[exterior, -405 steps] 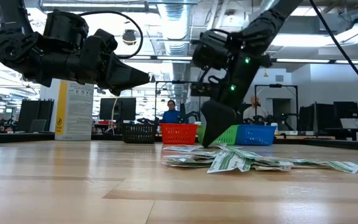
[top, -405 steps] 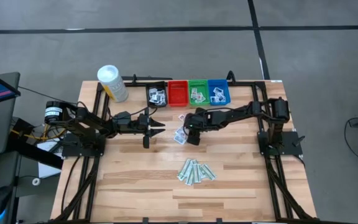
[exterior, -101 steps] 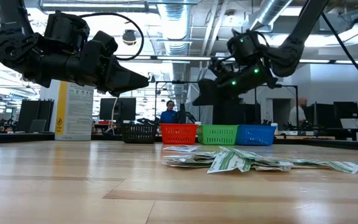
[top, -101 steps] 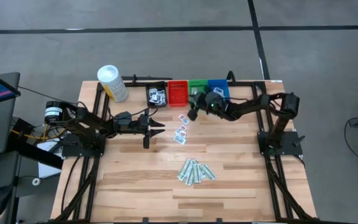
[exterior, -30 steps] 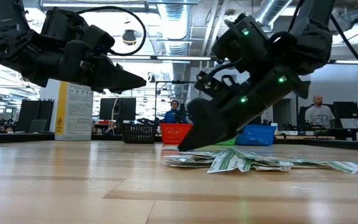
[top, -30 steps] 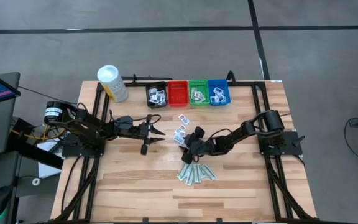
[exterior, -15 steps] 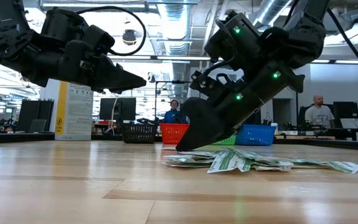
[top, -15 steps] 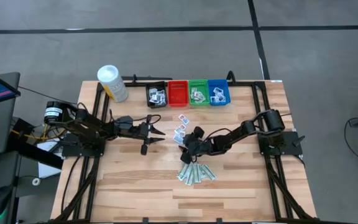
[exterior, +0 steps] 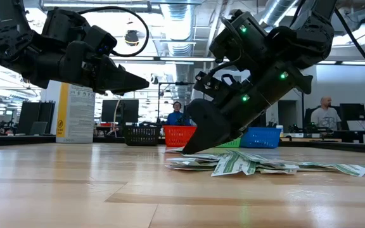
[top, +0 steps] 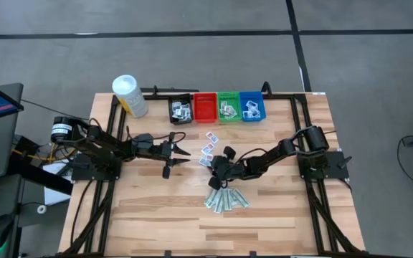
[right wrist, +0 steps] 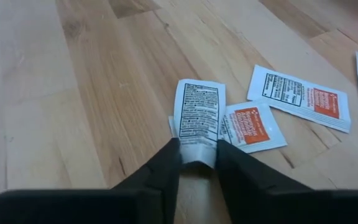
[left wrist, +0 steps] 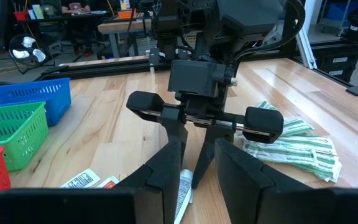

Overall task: Pick & Place First Aid Supplies
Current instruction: Put the orange ointment pack into the green bin

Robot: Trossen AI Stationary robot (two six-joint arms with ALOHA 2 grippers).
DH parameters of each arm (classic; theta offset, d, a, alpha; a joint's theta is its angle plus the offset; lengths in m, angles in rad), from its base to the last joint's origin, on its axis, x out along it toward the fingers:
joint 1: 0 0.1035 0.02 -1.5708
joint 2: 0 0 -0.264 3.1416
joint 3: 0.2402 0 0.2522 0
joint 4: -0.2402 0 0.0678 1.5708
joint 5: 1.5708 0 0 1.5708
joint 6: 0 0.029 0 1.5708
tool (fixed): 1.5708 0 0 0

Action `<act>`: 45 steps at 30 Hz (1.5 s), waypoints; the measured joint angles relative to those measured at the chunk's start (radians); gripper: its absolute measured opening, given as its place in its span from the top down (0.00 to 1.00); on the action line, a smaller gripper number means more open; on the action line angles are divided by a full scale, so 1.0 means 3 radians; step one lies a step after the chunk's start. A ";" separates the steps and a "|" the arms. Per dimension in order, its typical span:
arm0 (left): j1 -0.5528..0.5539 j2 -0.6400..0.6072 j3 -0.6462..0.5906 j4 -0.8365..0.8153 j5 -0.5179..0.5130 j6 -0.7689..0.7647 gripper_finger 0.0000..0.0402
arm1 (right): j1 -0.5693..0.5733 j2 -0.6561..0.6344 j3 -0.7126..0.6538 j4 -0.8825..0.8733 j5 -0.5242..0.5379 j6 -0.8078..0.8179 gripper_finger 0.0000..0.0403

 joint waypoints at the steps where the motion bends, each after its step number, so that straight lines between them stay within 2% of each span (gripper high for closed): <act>1: 0.0000 0.0000 0.0000 0.0000 0.0000 0.0000 0.75 | 0.0000 0.0001 -0.0001 0.0006 0.0000 -0.0008 0.77; 7: 0.0000 0.0000 0.0000 0.0000 0.0000 0.0000 0.75 | 0.0004 0.0008 0.0043 0.0014 -0.0005 -0.0137 0.82; 19: 0.0001 0.0000 0.0000 -0.0001 0.0000 0.0000 0.75 | 0.0016 -0.0042 0.0204 -0.0216 0.0003 -0.0408 0.82; 29: 0.0000 0.0000 0.0000 -0.0001 0.0000 -0.0001 0.75 | 0.0013 -0.0550 0.0218 -0.0618 0.0229 -0.0434 0.82; 34: 0.0000 0.0000 0.0000 -0.0001 0.0001 0.0000 0.75 | -0.0057 -0.0834 0.0219 -0.1022 0.0494 -0.0436 0.82; 37: 0.0000 0.0000 0.0000 -0.0001 0.0000 0.0000 0.75 | -0.0147 -0.1009 0.0219 -0.1180 0.0612 -0.0532 0.82; 45: 0.0000 0.0000 0.0000 -0.0001 0.0000 0.0000 0.75 | -0.0565 -0.1304 0.0222 -0.1232 0.0613 -0.1063 0.82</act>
